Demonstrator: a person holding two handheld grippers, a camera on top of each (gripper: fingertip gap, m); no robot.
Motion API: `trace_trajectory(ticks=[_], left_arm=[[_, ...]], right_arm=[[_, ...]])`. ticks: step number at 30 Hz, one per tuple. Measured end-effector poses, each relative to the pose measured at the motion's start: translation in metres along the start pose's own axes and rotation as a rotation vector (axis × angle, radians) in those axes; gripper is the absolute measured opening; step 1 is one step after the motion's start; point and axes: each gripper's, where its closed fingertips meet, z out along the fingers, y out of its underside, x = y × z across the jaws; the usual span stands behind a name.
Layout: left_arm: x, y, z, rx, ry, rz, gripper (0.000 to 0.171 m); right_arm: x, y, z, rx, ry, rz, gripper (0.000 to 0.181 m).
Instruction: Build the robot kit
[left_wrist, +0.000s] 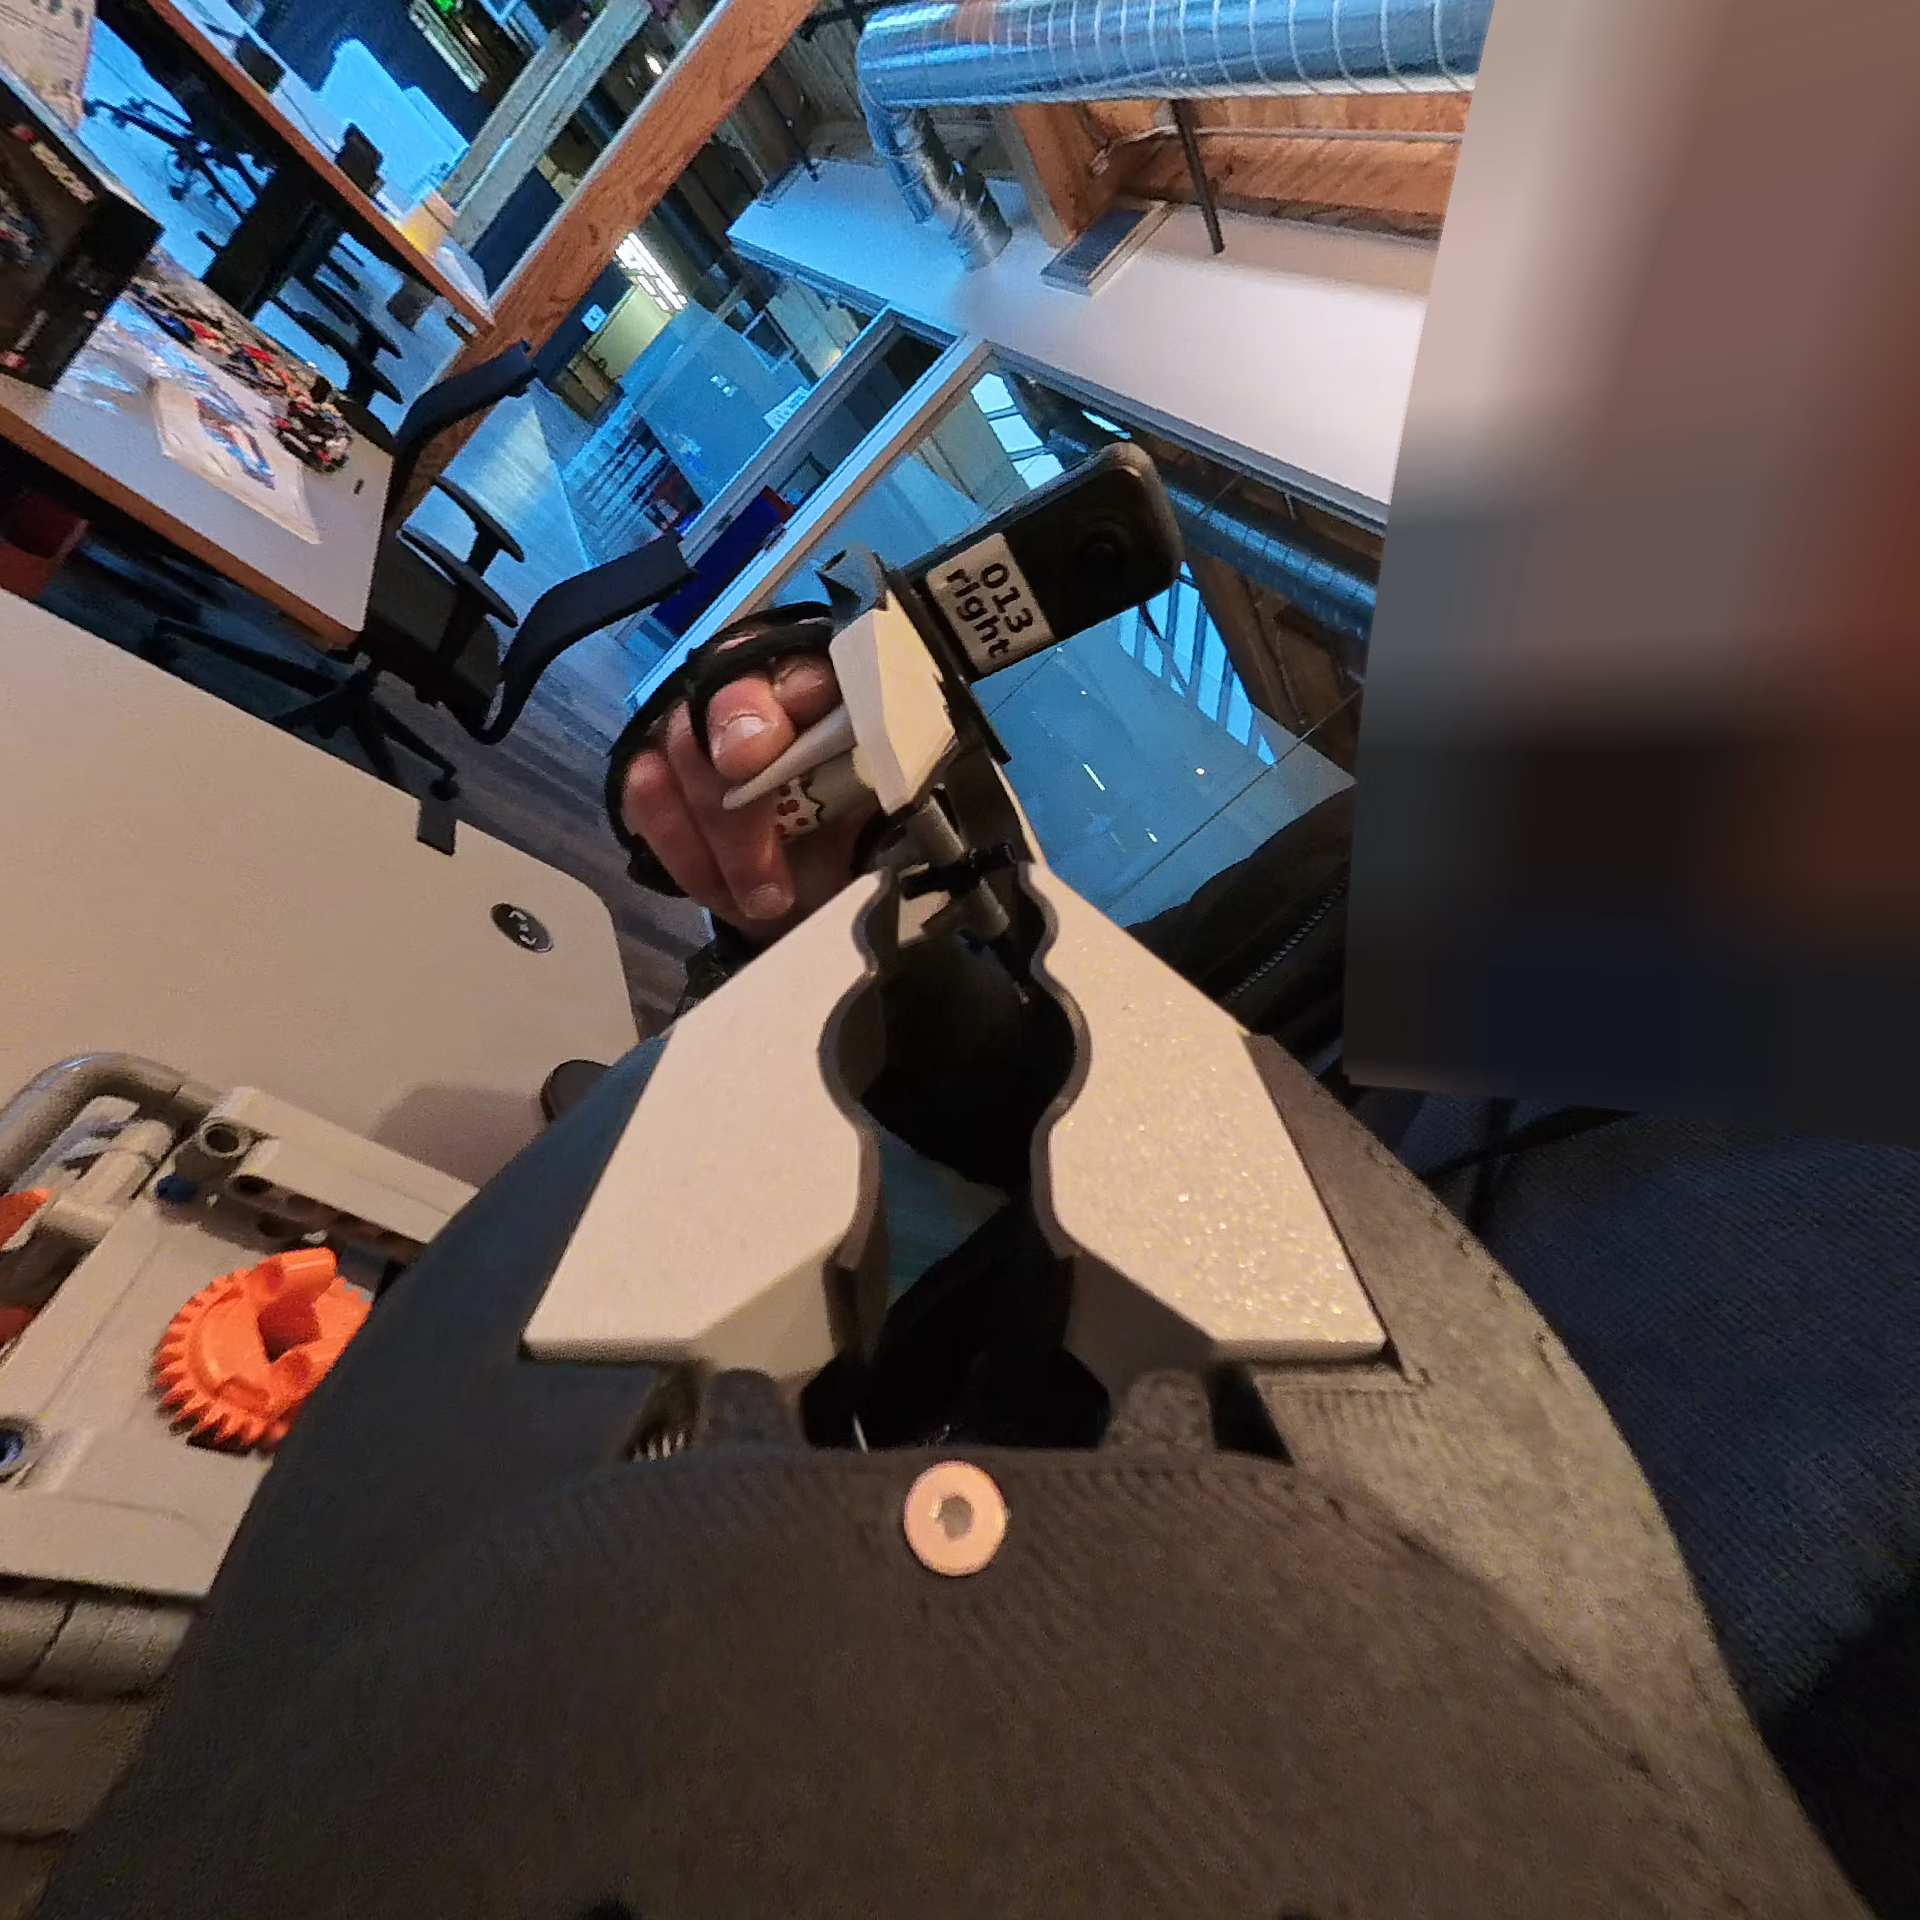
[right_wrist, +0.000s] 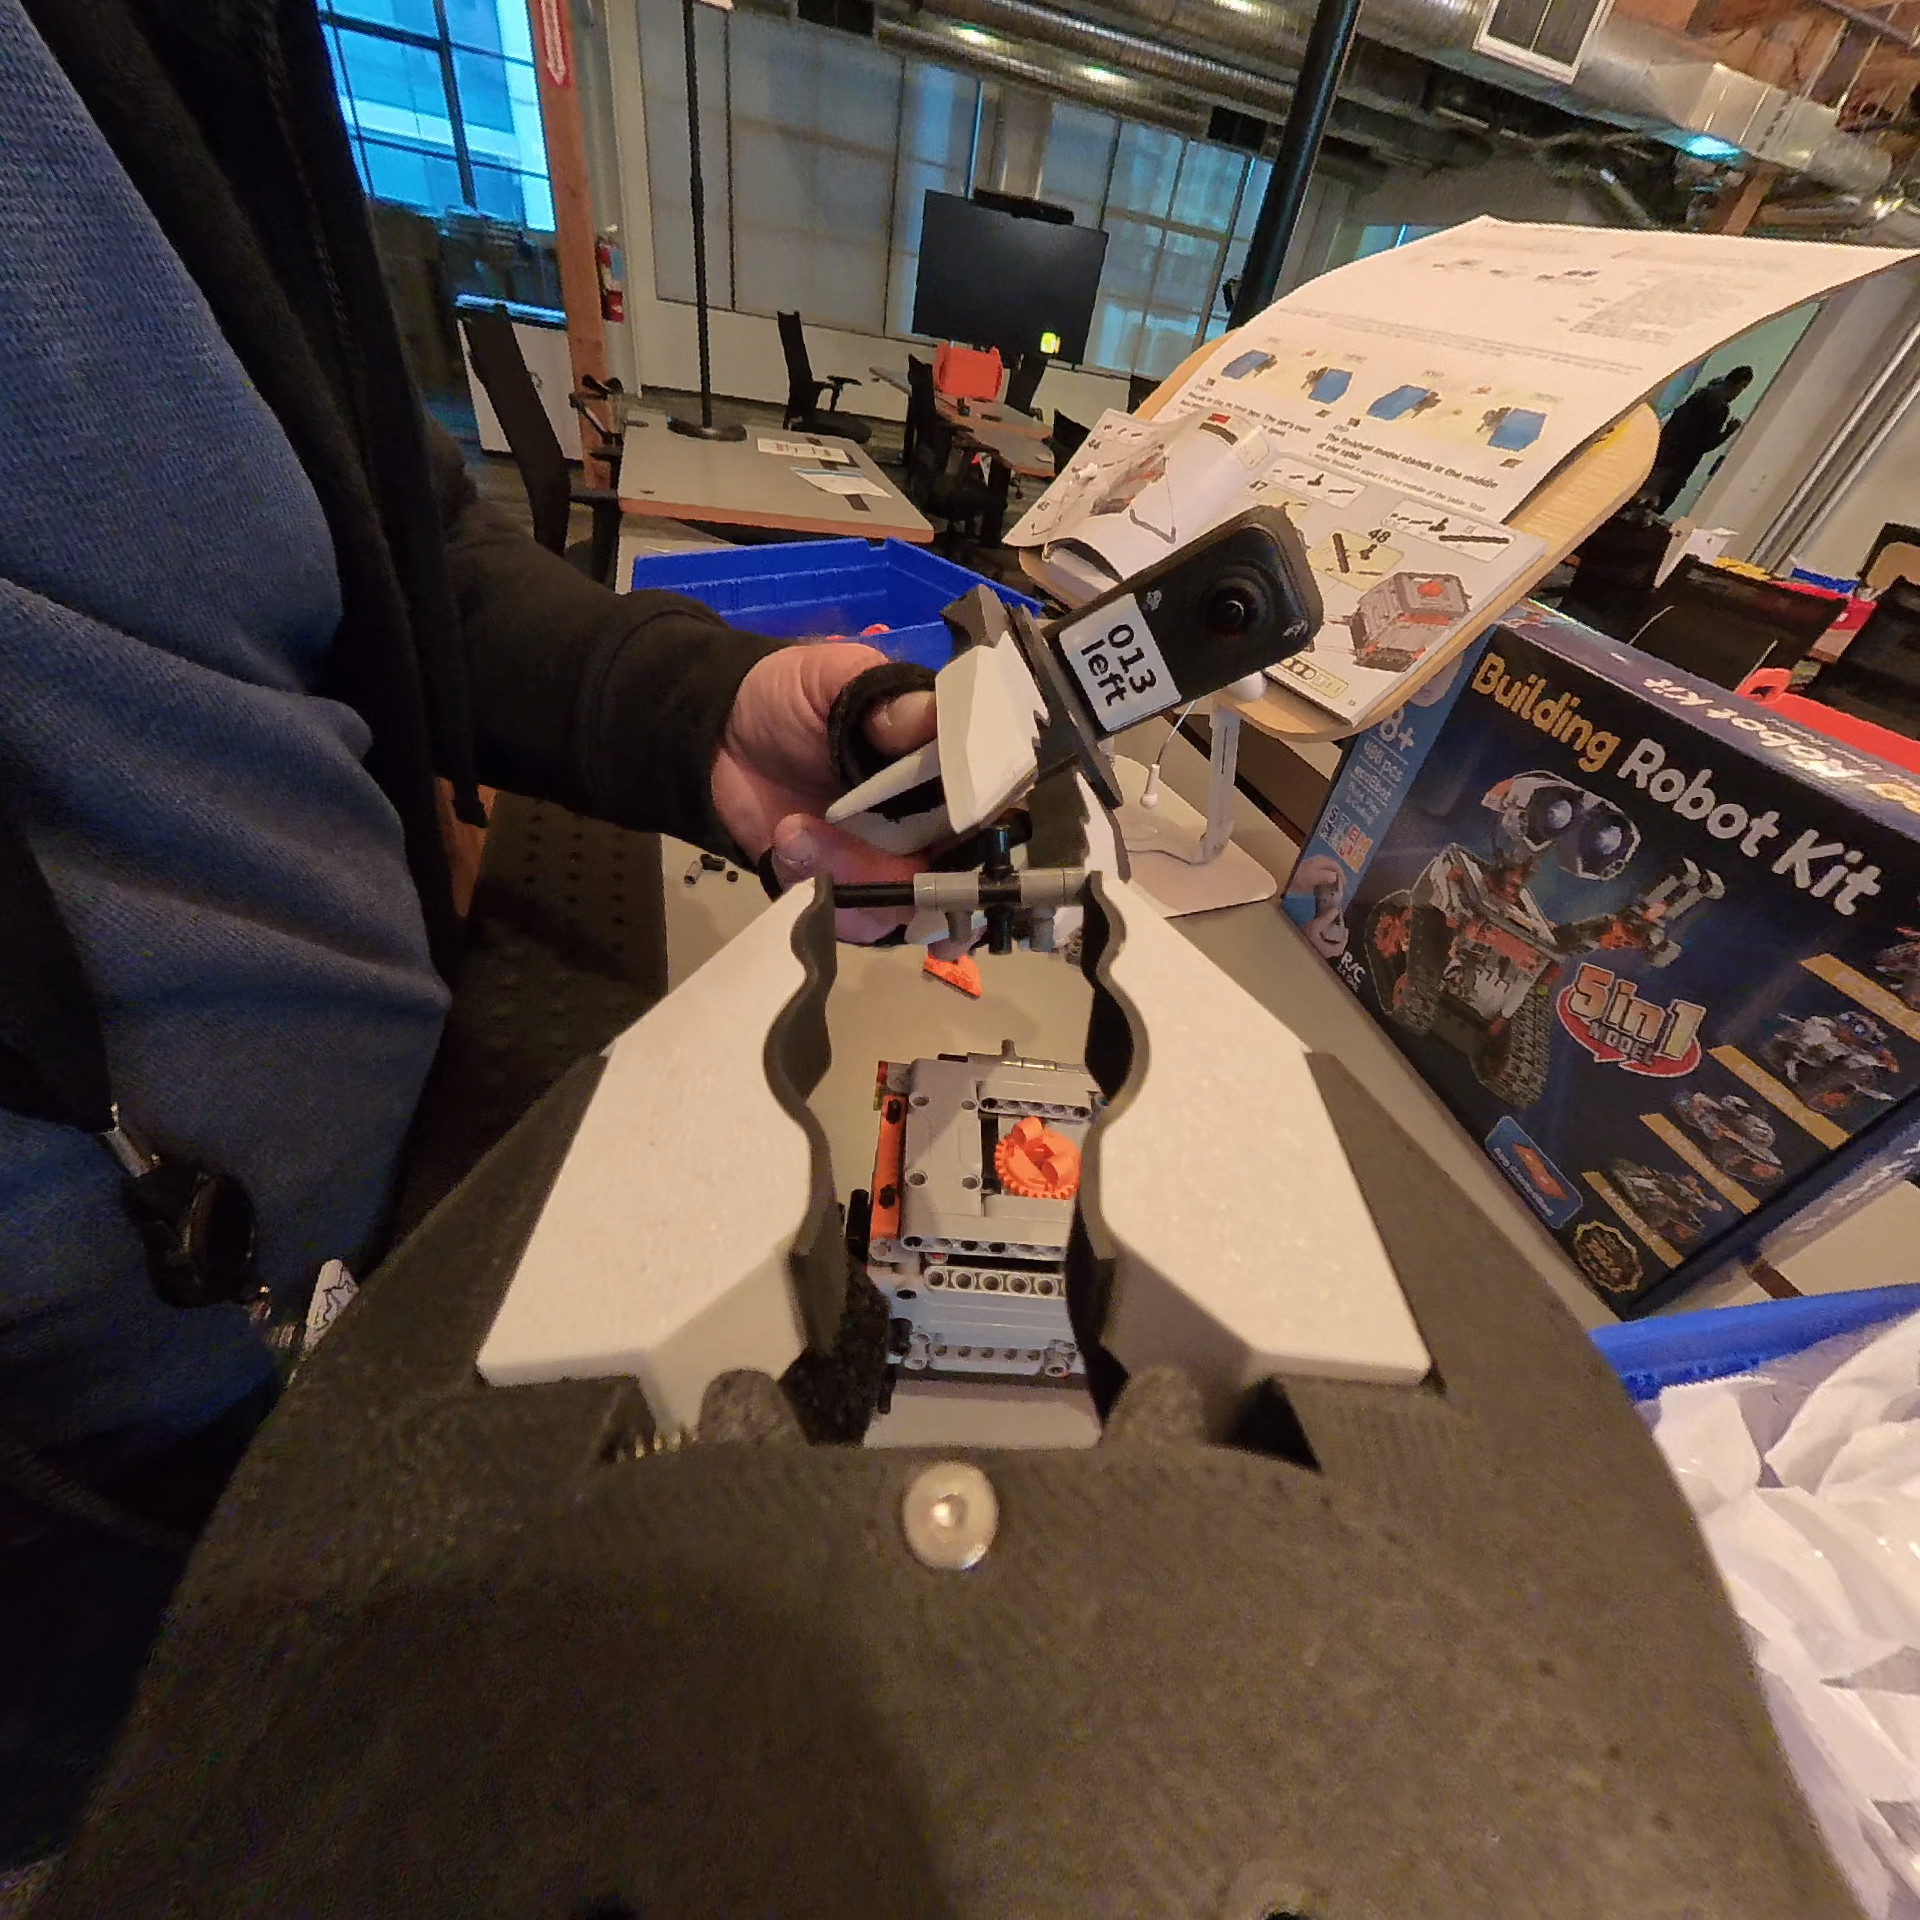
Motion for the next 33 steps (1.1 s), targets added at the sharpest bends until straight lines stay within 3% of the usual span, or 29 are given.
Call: trace_trajectory(ticks=[6, 9, 15, 21, 27, 32, 33], left_arm=[[0.001, 0.0, 0.001, -0.032, -0.033, 0.0, 0.034], [-0.003, 0.002, 0.003, -0.052, -0.07, -0.001, 0.033], [-0.014, 0.004, 0.002, -0.071, -0.145, 0.026, 0.007], [-0.013, 0.001, 0.002, -0.057, -0.155, 0.039, 0.006], [-0.021, -0.016, -0.006, 0.043, -0.211, 0.064, 0.004], [-0.019, -0.04, -0.012, 0.167, -0.205, 0.077, 0.004], [-0.017, -0.042, -0.011, 0.182, -0.194, 0.079, 0.004]], right_arm=[[0.007, 0.01, 0.002, -0.139, 0.061, -0.083, 0.045], [0.008, 0.017, 0.007, -0.221, 0.08, -0.132, 0.045], [0.007, 0.015, 0.01, -0.259, 0.075, -0.178, 0.045], [0.01, 0.013, 0.009, -0.217, 0.076, -0.127, 0.045], [0.026, 0.012, 0.003, -0.2, 0.207, -0.002, 0.06], [0.034, 0.018, 0.002, -0.123, 0.291, 0.29, 0.028], [0.032, 0.018, 0.006, -0.089, 0.272, 0.348, 0.029]])
